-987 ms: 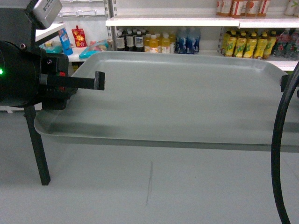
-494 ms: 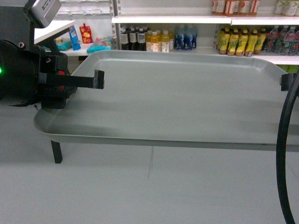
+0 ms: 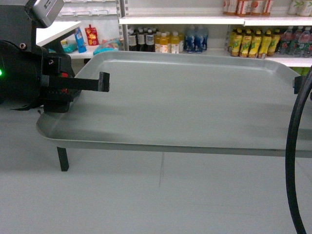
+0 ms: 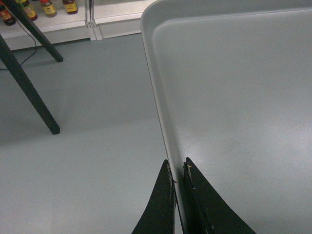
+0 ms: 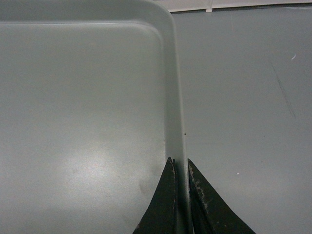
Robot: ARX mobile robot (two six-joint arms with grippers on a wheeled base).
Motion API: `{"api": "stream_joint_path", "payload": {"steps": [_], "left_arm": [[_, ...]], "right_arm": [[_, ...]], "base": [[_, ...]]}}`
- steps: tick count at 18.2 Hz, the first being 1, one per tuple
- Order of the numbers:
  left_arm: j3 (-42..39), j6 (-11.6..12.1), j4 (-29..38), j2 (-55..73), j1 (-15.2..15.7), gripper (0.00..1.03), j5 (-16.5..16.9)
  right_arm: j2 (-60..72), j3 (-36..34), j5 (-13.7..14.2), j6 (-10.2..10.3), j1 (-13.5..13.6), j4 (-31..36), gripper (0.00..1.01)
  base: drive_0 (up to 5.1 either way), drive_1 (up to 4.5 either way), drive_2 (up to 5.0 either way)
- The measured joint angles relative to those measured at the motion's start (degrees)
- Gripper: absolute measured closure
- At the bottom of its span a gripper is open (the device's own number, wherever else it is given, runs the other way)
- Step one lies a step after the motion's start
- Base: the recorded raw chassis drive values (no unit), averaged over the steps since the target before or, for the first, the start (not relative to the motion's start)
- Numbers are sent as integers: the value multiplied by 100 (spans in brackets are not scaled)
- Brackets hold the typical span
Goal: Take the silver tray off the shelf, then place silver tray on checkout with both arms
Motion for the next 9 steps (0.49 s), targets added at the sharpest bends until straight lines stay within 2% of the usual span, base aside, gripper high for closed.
{"api": "stream_joint_path", "payload": {"steps": [9], "left_arm": [[0,2,-4,0,0,99,0]], "right_arm": [[2,0,0,0,0,0,98]], "base": [[-494,252,252]]}}
